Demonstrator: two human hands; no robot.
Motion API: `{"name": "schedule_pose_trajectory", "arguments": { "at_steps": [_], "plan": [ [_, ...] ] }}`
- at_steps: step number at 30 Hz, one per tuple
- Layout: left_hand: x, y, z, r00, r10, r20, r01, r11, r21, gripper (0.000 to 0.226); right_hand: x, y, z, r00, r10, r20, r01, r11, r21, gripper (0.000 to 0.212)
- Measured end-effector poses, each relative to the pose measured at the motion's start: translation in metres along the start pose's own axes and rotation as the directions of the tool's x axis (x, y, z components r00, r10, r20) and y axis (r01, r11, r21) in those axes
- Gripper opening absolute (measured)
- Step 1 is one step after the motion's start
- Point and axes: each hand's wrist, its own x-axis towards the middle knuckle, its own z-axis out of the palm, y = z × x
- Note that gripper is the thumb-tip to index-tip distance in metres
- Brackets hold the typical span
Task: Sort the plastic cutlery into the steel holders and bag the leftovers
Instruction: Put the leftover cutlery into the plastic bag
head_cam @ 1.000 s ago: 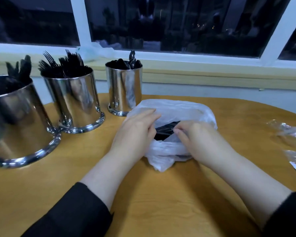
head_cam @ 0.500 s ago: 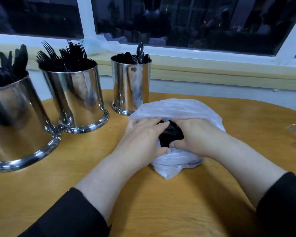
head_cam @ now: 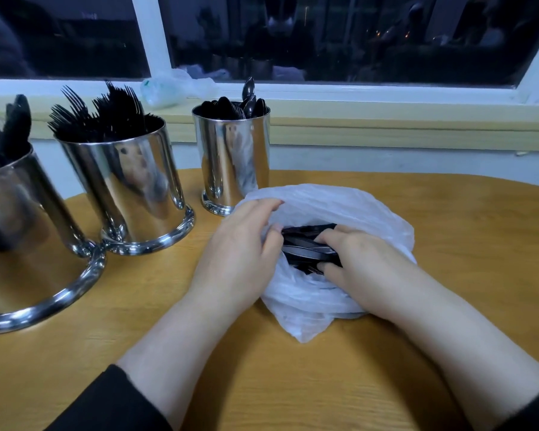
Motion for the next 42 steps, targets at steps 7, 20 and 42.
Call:
{"name": "schedule_pose_trajectory", "arguments": {
  "at_steps": [7,20,42],
  "plan": [
    [0.002,-0.001,-0.003,0.999,-0.047,-0.005,0.047,0.994,-0.097,0.037,-0.008,0.005,-0.014,0.998,-0.040,0.039,0.037,0.997,0.064,0.026],
    [0.000,-0.006,-0.003,0.992,-0.054,0.114,0.064,0.995,-0.080,0.076,-0.011,0.000,-0.022,0.996,-0.053,0.069,0.048,0.996,0.073,0.015],
    [-0.006,0.032,0.003,0.987,-0.018,0.162,0.120,0.750,-0.651,0.034,-0.024,-0.014,-0.031,0.989,-0.123,-0.086,0.149,0.722,0.675,0.025]
  ]
}}
